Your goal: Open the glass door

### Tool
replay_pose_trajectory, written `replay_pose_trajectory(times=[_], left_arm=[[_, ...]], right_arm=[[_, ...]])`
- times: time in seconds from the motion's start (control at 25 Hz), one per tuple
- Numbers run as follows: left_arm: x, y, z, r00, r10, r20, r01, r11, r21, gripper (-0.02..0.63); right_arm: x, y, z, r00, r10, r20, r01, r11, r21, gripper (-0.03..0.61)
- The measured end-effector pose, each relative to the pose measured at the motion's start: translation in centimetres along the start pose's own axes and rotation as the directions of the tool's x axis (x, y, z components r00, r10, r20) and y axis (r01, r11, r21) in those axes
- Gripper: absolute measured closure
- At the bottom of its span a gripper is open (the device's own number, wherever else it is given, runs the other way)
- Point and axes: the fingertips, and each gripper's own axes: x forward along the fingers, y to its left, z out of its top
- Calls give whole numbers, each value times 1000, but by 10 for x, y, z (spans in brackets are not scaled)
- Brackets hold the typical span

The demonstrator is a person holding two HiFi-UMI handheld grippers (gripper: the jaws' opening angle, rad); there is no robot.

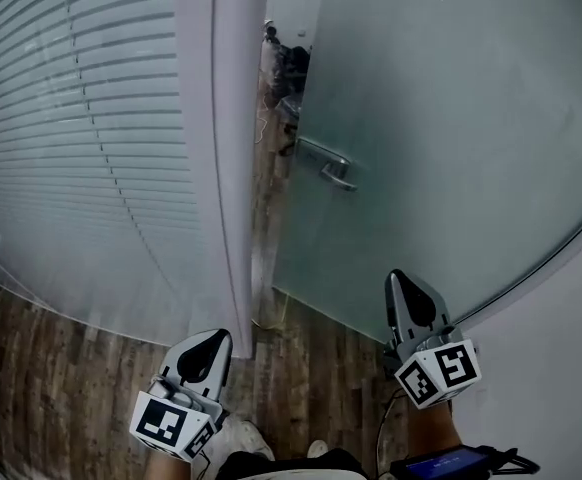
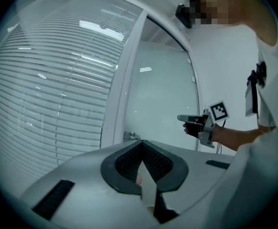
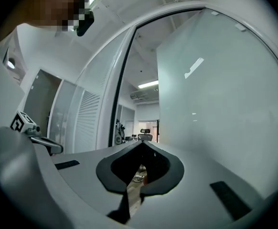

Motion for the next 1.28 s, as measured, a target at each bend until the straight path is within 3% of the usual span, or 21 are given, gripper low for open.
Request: replay_pose_trajectory(times=[0.2, 0.44, 0.64, 0.88, 1.28], left_arm=[[-36, -42, -14, 998, 51, 41, -52, 998, 22, 614], [-42, -45, -2, 997, 66, 34, -66, 998, -1, 614], [-71, -105, -16, 996, 76, 47, -76, 997, 11, 614], [-108, -168, 23, 994, 100, 55, -100, 995, 3, 614], [-138, -191, 37, 996, 62, 64, -64, 997, 32, 614]], right_arm=[[-69, 18, -6, 998, 55, 40, -55, 998, -14, 575], [-83, 25, -2, 996, 82, 19, -82, 996, -20, 575], [-152, 27, -6, 992, 115, 43, -114, 993, -26, 577], [-217, 34, 38, 985, 174, 20, -173, 984, -50, 577], [-248, 53, 52, 988, 152, 13, -151, 987, -56, 578]])
